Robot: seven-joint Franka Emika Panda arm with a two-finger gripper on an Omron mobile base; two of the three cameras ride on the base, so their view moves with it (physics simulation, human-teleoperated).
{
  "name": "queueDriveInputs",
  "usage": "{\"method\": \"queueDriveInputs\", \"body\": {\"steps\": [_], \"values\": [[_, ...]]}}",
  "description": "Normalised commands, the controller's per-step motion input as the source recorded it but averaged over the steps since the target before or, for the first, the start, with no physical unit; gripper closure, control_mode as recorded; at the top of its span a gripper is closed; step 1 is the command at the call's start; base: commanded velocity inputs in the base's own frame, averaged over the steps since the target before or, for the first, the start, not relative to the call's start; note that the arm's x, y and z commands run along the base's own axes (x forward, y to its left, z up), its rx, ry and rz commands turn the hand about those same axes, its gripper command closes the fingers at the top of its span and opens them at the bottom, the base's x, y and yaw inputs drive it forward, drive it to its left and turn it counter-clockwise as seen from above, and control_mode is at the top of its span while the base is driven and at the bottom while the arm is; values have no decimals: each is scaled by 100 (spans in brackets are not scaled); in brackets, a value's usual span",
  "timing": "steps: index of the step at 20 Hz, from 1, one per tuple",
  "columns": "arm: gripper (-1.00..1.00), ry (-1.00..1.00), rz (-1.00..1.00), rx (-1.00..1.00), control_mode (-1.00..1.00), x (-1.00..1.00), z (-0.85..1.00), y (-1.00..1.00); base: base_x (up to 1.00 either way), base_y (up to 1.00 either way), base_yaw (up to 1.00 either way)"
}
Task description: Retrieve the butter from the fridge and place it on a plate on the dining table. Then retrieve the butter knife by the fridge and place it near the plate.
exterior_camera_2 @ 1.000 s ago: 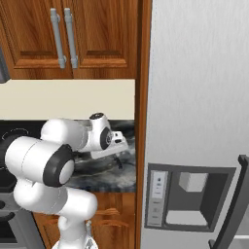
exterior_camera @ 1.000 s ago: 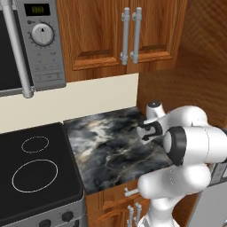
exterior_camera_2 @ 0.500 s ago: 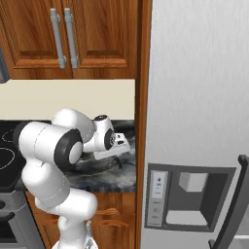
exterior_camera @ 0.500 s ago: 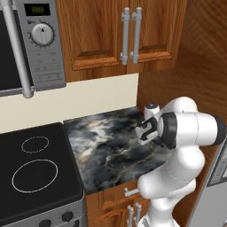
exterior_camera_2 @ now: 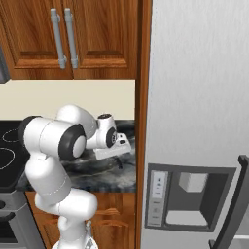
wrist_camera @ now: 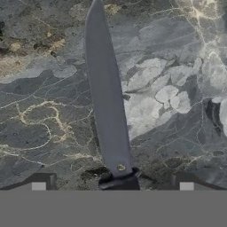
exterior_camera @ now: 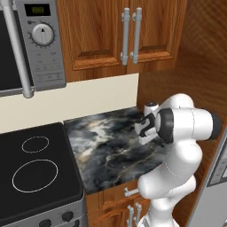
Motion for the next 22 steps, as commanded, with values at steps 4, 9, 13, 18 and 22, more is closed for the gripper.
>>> {"method": "queueDriveInputs", "body": {"steps": [4,9,13,18,22], "values": [[-100,0,1,0,-100,4,-23,-1,0,0,0],[-100,0,0,3,-100,0,-36,0,0,0,0],[-100,0,0,4,-100,0,-34,0,0,0,0],[100,0,0,1,-100,0,-28,0,0,0,0],[100,-2,0,0,-100,0,-25,0,0,0,0]]}}
